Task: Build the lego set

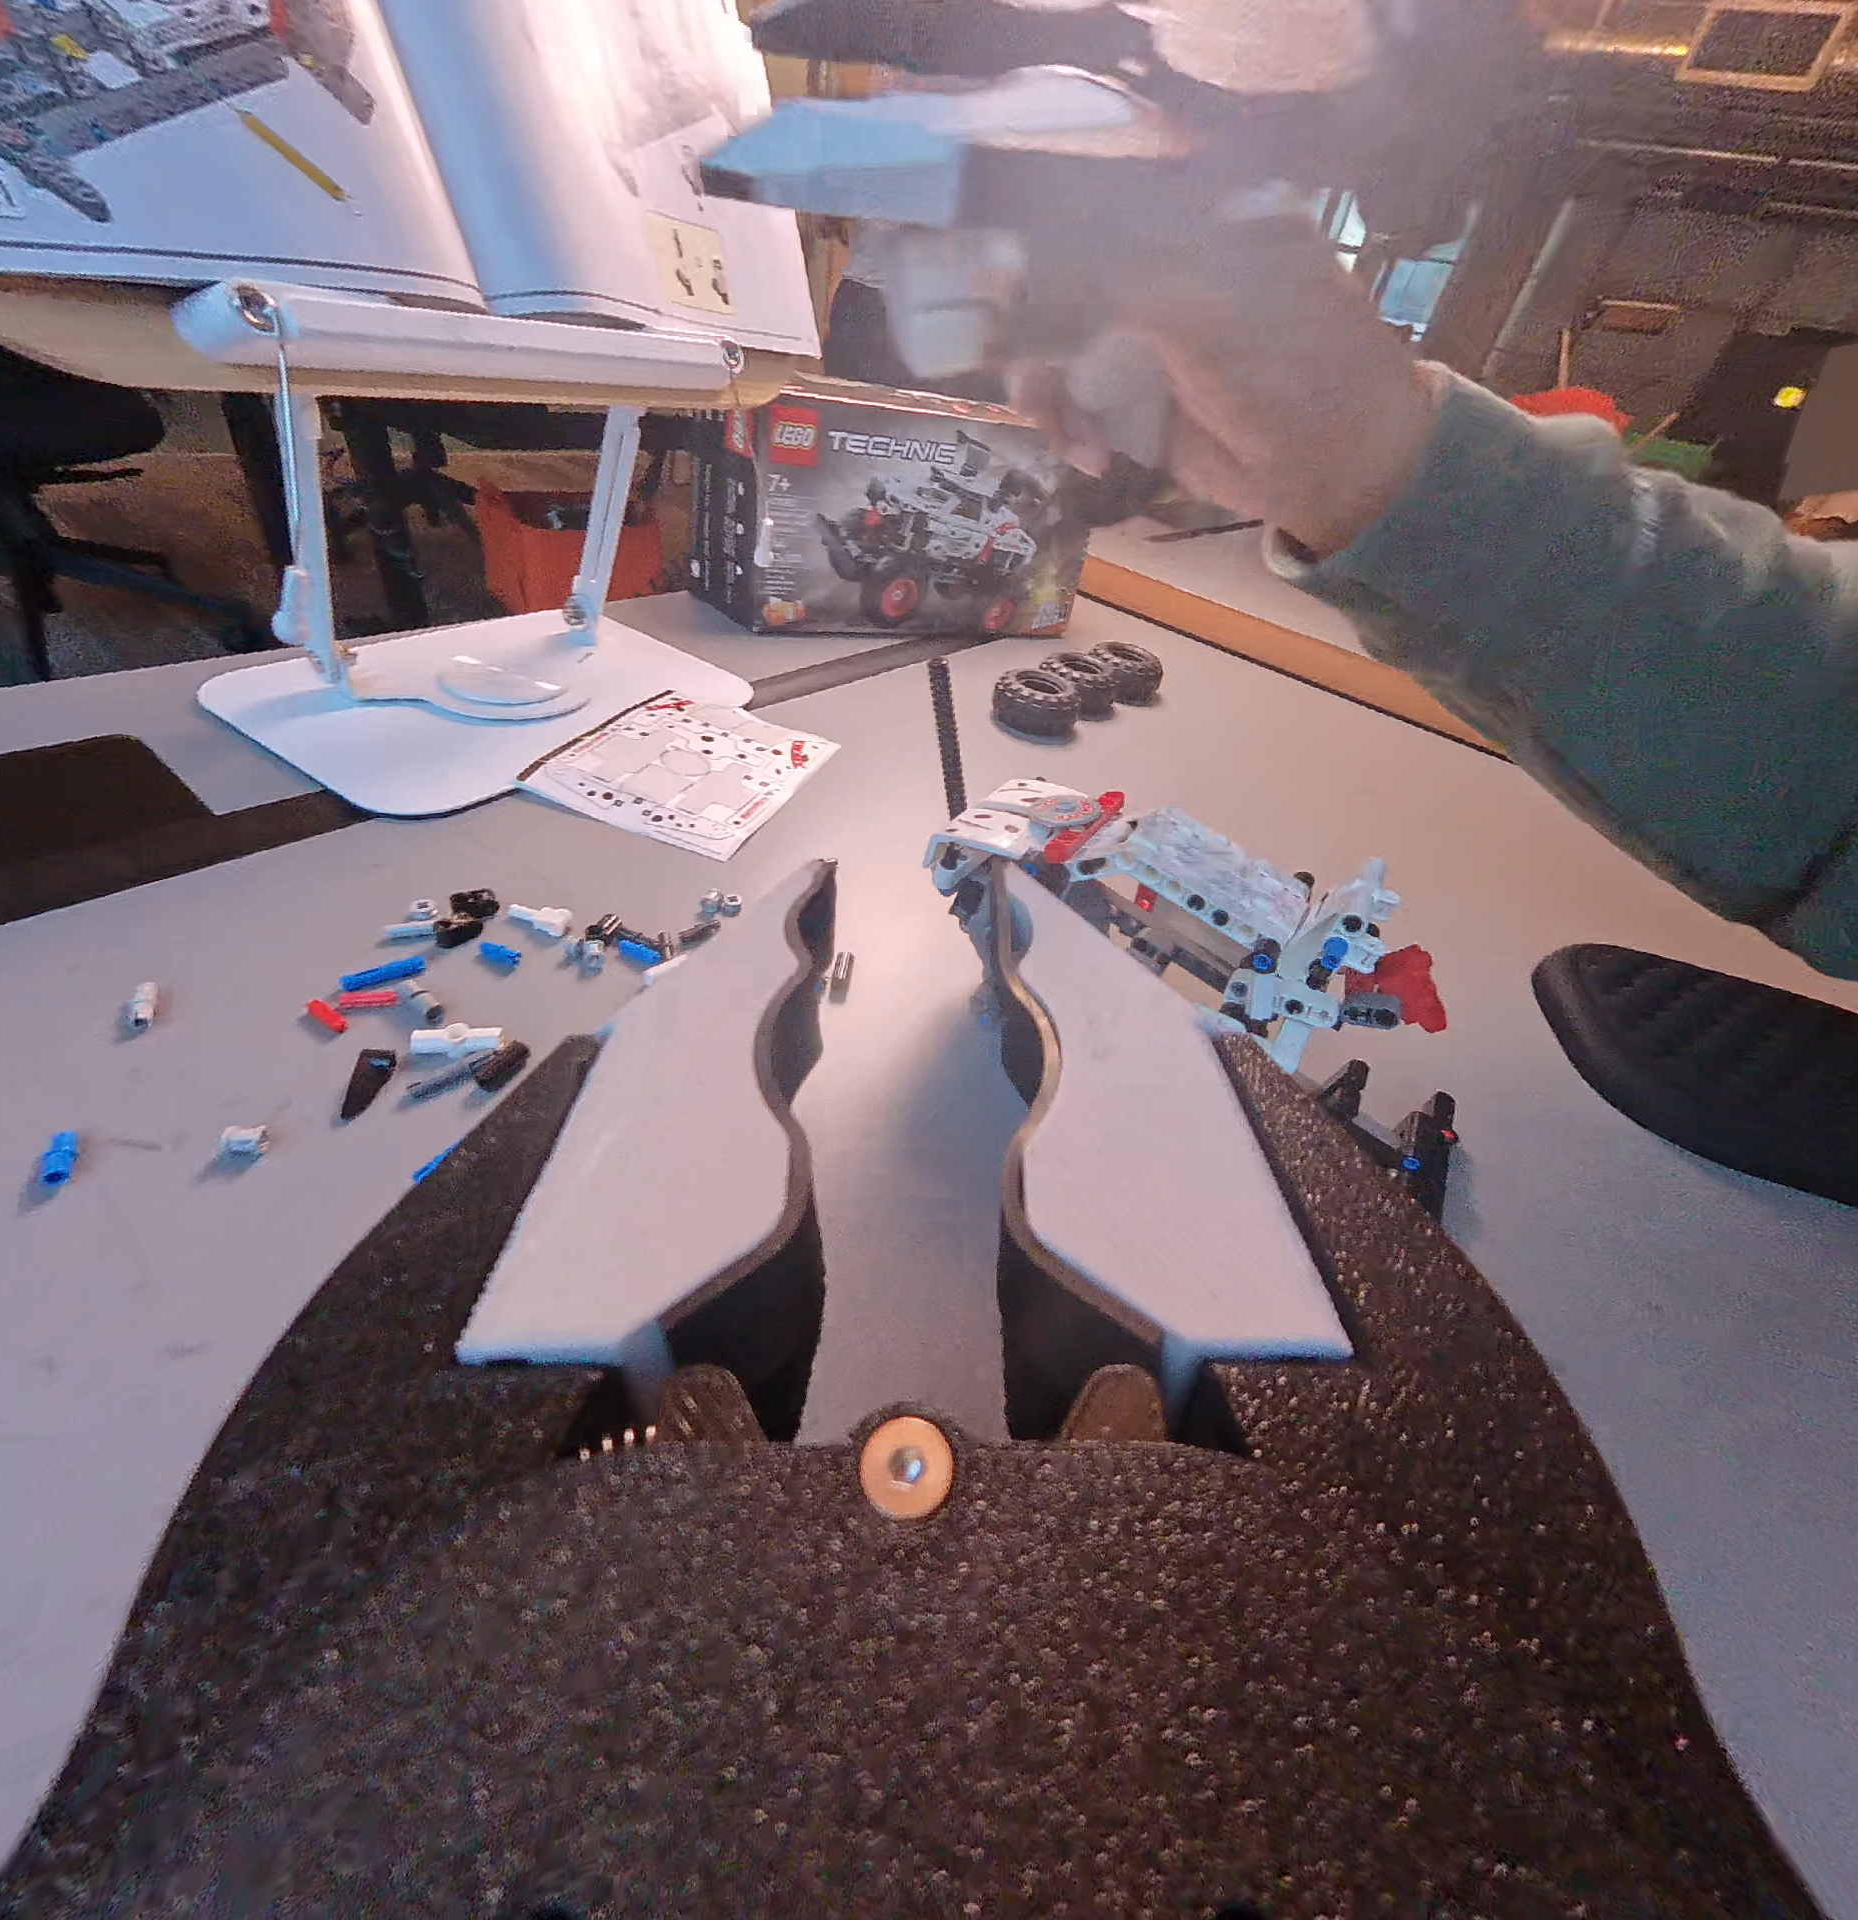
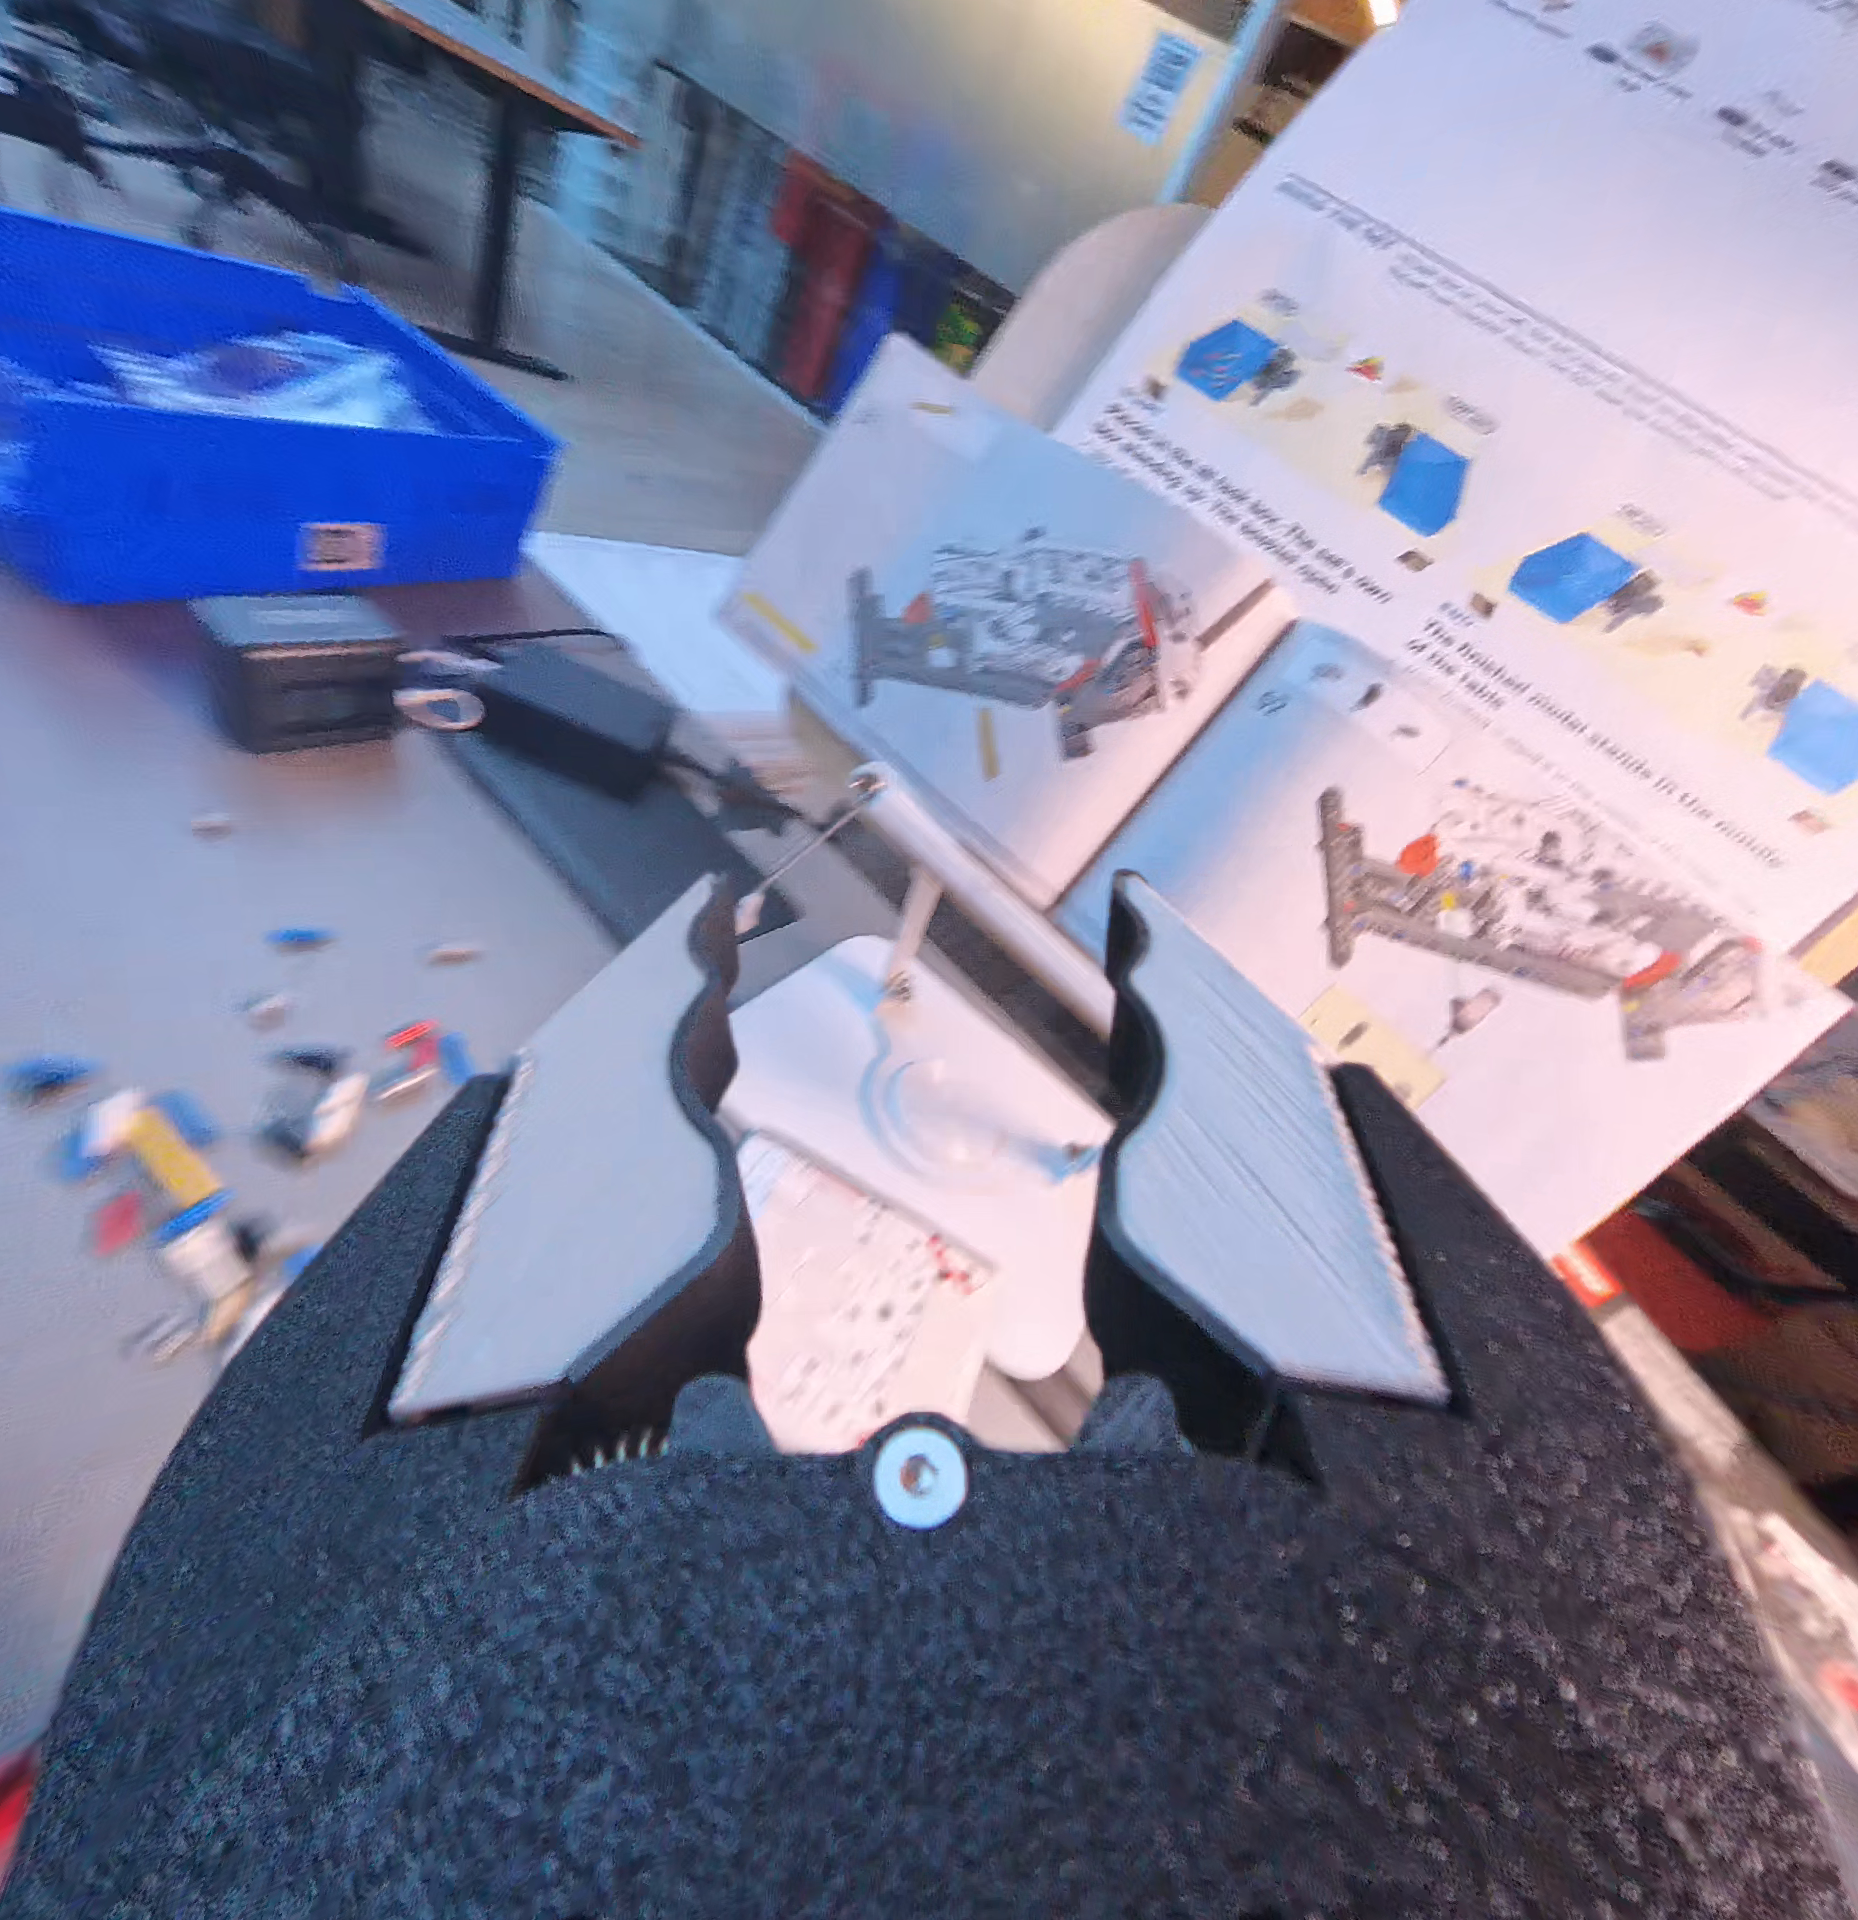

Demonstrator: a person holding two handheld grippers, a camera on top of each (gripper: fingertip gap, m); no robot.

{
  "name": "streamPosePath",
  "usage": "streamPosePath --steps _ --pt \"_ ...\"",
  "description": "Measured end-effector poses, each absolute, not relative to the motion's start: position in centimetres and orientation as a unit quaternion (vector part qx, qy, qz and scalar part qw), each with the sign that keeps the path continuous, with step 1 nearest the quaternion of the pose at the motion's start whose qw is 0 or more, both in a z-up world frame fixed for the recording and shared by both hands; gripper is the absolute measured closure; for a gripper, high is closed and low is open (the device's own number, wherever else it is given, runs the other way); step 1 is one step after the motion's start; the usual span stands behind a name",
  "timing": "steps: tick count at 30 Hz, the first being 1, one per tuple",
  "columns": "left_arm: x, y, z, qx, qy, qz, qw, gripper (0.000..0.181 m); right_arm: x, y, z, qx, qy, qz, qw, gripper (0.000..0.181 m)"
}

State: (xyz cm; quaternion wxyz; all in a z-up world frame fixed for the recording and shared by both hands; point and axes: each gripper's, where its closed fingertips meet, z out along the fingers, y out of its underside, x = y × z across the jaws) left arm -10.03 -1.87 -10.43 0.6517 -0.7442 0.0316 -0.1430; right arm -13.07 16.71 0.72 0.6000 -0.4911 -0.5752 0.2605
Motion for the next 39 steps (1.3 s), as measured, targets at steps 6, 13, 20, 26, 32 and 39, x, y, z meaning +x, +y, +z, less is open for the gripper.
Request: streamPosePath --steps 6,13,20,26,32,39 --pt "-9.6 -2.0 -11.4 -0.756 0.045 -0.118 0.642 0.152 -24.6 25.1 2.1 -0.513 -0.519 0.131 0.671 0.079" --pt "-9.9 -1.4 -11.9 -0.759 0.040 -0.129 0.637 0.153 -23.7 28.2 1.5 -0.502 -0.483 0.128 0.706 0.134" --pt "-11.2 2.2 -11.3 -0.758 0.025 -0.147 0.635 0.151 -21.7 29.2 1.4 -0.526 -0.455 0.270 0.666 0.158" --pt "-13.9 6.0 -8.4 -0.735 -0.011 -0.158 0.659 0.149 -21.8 29.6 1.2 -0.555 -0.423 0.384 0.604 0.167" --pt "-16.9 8.9 -6.3 -0.703 -0.058 -0.165 0.689 0.148 -21.7 29.9 1.1 -0.571 -0.401 0.467 0.543 0.171" --pt "-20.0 12.2 -4.1 -0.689 -0.067 -0.133 0.710 0.144 -21.7 30.1 1.0 -0.576 -0.393 0.525 0.488 0.174"
